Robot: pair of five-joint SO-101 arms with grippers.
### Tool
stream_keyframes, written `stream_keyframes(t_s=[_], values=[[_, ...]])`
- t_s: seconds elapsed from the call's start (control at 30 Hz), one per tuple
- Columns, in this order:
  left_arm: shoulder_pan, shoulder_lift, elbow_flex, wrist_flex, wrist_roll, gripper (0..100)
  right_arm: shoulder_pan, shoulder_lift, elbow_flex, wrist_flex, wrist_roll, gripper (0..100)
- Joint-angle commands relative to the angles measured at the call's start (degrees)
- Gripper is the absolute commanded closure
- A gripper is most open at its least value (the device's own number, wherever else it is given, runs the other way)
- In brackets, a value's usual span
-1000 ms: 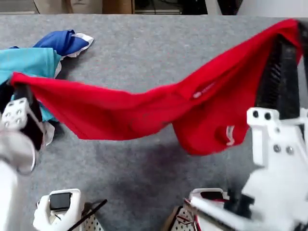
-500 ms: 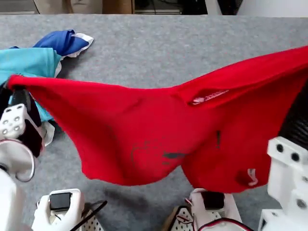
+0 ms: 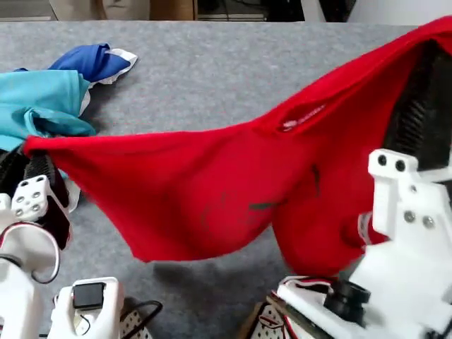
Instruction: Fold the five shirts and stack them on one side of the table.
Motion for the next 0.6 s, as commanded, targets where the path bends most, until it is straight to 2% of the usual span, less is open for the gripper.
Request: stream_keyframes(t_s=[0.0, 0.57], values=[[0.0, -0.8, 1.8, 0.1, -0.5, 98, 0.7, 0.0, 0.3, 1.9, 0.2, 99.4], [-0.4, -8.4, 2.5, -1.3, -0.5, 98, 1.0, -10.2, 0.8, 2.5, 0.4, 99.4]])
